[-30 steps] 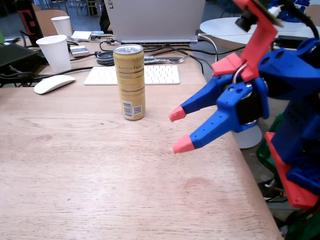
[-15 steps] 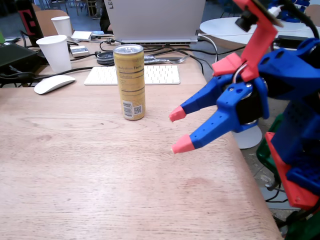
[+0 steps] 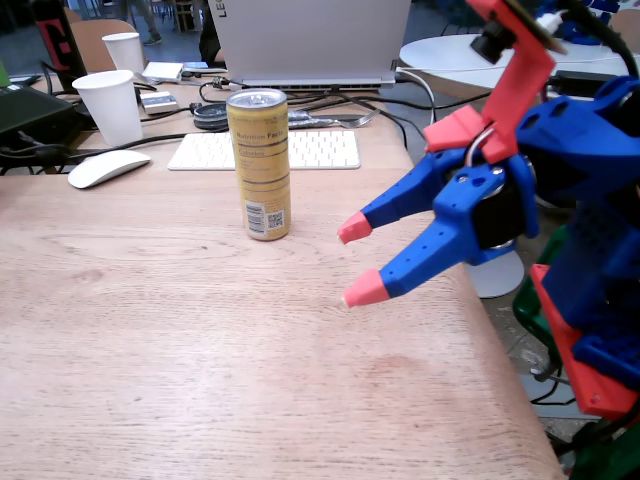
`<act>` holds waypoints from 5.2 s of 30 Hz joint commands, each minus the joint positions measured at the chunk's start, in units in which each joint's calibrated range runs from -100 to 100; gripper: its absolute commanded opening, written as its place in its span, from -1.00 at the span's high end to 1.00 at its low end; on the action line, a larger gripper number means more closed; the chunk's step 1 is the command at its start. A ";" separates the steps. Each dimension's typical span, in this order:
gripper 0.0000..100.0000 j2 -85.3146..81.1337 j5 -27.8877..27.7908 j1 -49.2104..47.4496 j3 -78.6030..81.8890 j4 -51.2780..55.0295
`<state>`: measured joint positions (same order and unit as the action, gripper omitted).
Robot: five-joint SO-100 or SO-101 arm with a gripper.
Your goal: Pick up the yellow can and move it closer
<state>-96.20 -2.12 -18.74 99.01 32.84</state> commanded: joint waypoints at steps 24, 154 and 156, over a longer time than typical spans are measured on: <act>0.39 22.70 0.49 12.14 -8.26 -24.22; 0.45 28.10 1.47 -0.21 -18.73 -30.37; 0.45 22.01 1.42 -0.04 -13.92 -30.37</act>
<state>-65.59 -0.46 -19.59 83.05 3.69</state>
